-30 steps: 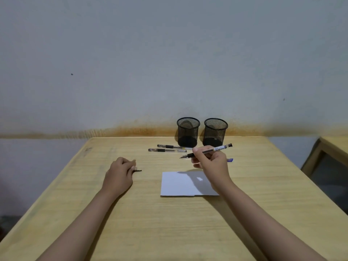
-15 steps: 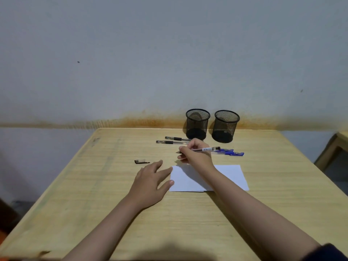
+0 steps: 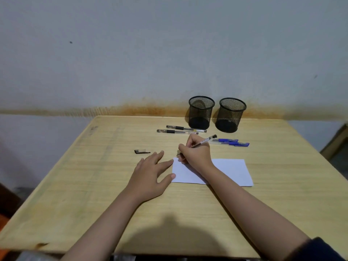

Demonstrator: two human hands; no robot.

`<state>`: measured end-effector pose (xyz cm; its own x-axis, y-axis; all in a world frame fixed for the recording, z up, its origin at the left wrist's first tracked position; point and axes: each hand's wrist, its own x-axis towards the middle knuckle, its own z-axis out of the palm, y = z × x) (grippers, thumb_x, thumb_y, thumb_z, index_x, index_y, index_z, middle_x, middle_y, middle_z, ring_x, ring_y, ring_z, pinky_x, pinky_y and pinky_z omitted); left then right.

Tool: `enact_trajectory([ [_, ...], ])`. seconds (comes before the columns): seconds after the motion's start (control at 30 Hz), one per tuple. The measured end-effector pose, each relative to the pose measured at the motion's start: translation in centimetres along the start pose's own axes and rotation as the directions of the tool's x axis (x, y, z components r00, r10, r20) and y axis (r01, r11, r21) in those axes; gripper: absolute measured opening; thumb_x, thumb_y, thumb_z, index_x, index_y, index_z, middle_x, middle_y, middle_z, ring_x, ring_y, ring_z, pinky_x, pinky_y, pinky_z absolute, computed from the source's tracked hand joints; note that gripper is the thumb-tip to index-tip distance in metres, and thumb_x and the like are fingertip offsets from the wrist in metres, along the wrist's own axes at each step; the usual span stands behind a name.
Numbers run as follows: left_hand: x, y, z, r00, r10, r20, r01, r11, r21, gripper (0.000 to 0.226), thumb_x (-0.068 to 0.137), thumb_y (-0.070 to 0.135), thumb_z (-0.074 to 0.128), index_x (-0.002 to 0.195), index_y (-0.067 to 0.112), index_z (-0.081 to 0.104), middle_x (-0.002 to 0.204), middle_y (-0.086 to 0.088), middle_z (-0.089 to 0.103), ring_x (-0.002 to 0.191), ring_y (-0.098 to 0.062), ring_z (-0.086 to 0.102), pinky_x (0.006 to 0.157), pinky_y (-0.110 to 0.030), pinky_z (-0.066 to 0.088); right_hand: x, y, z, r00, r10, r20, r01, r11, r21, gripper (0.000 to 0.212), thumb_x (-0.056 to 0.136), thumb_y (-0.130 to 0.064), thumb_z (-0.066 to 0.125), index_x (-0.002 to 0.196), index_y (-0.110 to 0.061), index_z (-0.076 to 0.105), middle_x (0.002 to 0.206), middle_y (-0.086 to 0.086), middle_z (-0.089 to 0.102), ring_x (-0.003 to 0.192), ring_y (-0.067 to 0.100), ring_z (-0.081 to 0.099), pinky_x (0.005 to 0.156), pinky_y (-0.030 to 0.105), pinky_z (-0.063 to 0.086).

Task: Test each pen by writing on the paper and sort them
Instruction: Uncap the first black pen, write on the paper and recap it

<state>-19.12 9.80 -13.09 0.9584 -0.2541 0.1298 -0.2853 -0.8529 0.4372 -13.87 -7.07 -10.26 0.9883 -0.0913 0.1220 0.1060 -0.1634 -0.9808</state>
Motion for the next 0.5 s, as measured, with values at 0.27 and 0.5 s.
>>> enact_trajectory([
  [0.27,-0.27,0.22,-0.31,0.999,0.012,0.050,-0.014,1.000,0.026,0.068,0.073,0.070,0.026,0.136,0.045,0.035,0.157,0.006,0.014,0.145,-0.015,0.006,0.116,-0.044,0.007,0.31,0.26,0.26,0.998,-0.021,0.059,0.027,0.994,-0.102,0.025,0.080,0.002,0.063,0.064,-0.007,0.046,0.062,0.029,0.057,0.048,0.022,0.065,0.052,0.036,0.056],
  [0.5,-0.40,0.50,-0.49,0.997,0.021,0.074,-0.025,0.998,0.050,0.069,0.075,0.069,0.023,0.139,0.044,0.030,0.158,0.004,0.010,0.146,-0.017,0.002,0.116,-0.045,0.005,0.37,0.28,0.34,0.993,-0.025,0.112,0.037,0.993,-0.108,0.024,0.078,0.004,0.062,0.063,-0.005,0.046,0.068,0.039,0.056,0.053,0.030,0.066,0.046,0.029,0.051],
])
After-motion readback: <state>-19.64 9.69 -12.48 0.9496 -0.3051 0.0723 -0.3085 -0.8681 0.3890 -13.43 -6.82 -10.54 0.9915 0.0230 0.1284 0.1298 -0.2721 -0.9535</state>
